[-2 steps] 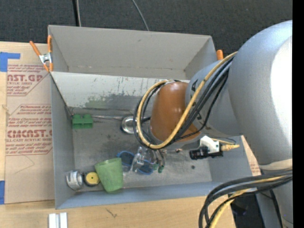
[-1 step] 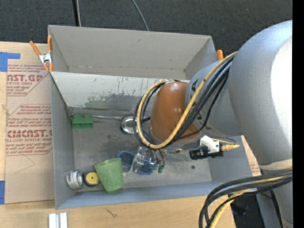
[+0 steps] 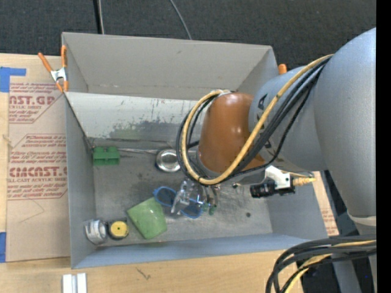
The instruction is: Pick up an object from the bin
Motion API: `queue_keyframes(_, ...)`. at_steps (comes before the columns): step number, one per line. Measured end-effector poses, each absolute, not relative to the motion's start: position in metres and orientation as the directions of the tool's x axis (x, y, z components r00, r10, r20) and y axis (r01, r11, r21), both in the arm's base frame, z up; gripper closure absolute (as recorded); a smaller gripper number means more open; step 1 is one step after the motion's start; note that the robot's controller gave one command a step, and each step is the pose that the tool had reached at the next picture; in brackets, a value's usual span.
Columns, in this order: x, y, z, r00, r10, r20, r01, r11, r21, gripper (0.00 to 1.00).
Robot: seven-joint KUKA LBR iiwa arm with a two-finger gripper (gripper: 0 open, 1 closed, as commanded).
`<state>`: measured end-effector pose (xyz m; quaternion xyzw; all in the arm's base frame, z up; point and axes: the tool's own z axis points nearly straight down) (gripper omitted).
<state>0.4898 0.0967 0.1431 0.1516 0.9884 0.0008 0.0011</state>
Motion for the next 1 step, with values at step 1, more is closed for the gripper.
queue_keyframes(1,0.4906,0.0976,0.1901,-0.954,0.299,-0.003,0.299,0.954,0.003,1.0)
